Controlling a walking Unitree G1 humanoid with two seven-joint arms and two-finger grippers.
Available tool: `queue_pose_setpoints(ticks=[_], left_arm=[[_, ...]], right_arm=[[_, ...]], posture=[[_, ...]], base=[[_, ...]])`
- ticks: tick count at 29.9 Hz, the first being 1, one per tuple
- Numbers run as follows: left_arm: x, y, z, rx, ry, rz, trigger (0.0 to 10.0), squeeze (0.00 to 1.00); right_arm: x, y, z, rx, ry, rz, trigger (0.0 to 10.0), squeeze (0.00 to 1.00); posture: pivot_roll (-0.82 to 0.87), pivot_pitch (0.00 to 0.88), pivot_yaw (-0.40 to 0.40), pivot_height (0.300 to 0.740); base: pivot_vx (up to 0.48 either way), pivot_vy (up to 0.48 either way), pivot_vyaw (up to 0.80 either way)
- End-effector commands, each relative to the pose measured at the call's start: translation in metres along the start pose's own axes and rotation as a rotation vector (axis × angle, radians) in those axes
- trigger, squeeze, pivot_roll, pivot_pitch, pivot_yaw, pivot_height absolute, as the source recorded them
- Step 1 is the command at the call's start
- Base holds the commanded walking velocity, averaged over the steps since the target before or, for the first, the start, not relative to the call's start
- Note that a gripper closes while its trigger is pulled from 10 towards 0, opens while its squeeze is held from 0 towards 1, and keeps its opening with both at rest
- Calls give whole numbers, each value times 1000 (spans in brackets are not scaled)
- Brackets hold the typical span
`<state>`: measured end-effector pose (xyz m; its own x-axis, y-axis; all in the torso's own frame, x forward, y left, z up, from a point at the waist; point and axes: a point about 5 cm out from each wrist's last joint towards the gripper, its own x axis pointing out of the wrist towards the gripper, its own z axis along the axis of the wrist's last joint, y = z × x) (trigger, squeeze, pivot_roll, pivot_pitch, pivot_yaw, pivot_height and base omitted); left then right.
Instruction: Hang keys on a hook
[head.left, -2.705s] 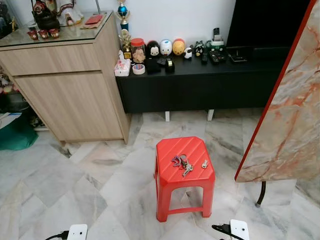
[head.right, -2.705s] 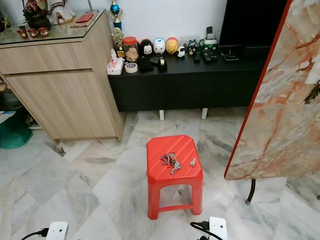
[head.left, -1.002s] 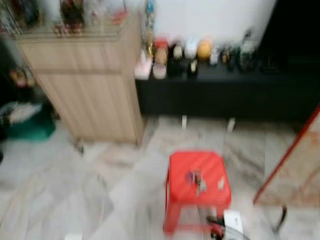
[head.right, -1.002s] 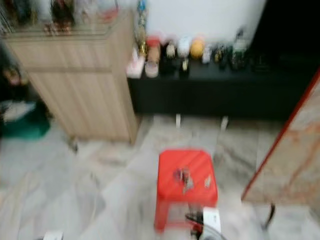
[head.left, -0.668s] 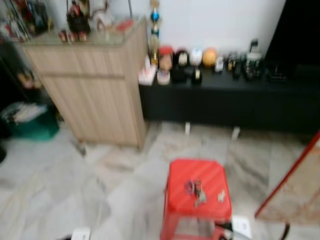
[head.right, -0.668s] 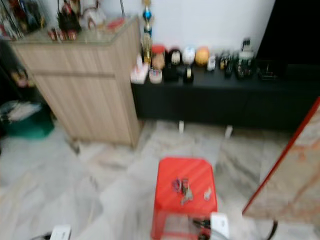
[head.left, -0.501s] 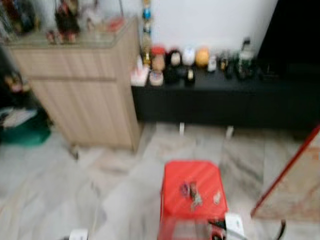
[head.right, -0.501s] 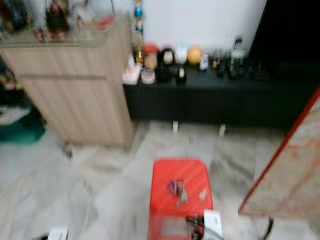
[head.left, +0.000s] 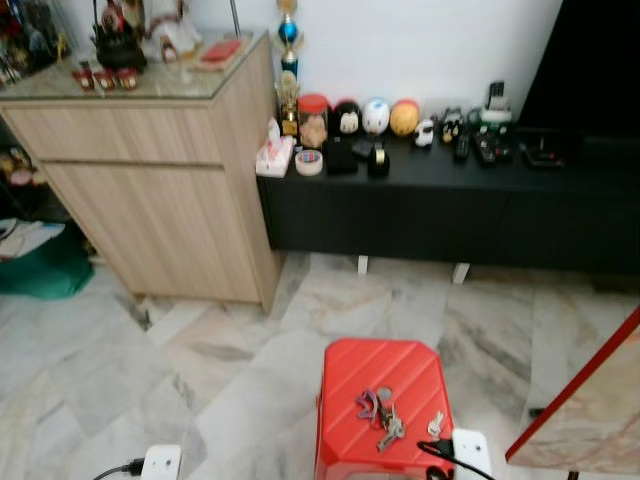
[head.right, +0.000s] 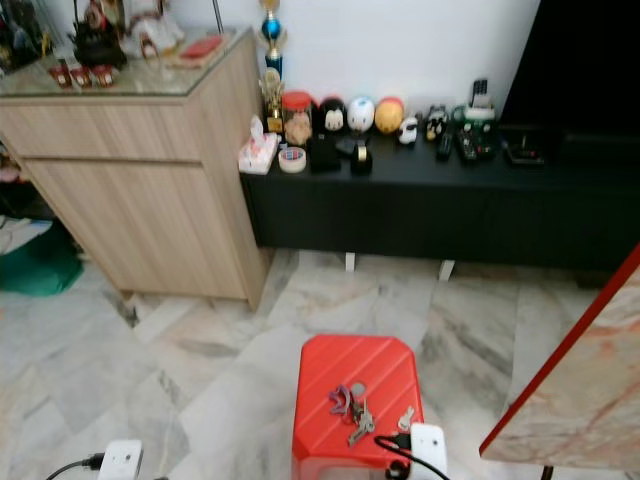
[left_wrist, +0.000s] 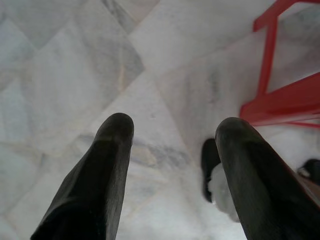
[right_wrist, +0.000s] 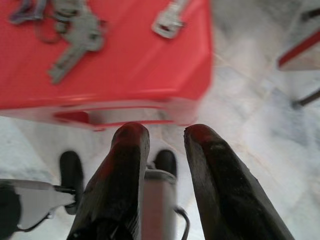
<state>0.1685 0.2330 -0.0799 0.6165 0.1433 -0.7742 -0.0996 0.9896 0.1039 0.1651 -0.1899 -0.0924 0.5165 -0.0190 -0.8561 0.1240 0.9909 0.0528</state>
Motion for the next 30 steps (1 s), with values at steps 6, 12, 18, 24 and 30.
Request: queue_pose_setpoints(ticks=[6,12,18,24,30], left_arm=[[-3,4,-13,10,48,7,10000,0],[-3,5,-13,14,48,7,10000,0],[-4,6,-13,17,44,10,10000,0],[-4,6,-12,25,41,7,10000,0],[-4,5,-12,24,34,8,10000,0]], right_arm=[[0,5,0,4,-10,10,10000,0],[0,5,0,2,-9,11,10000,0],[1,5,1,6,-9,8,10000,0],[1,5,1,10,-9,6,10000,0],[1,4,1,12,-8,4,10000,0]], posture=[[35,0,32,740],[35,0,34,740],[36,0,34,740],[36,0,34,740],[38,0,31,740]], base=[[0,407,0],[0,424,0],[0,394,0],[0,0,0],[0,0,0]])
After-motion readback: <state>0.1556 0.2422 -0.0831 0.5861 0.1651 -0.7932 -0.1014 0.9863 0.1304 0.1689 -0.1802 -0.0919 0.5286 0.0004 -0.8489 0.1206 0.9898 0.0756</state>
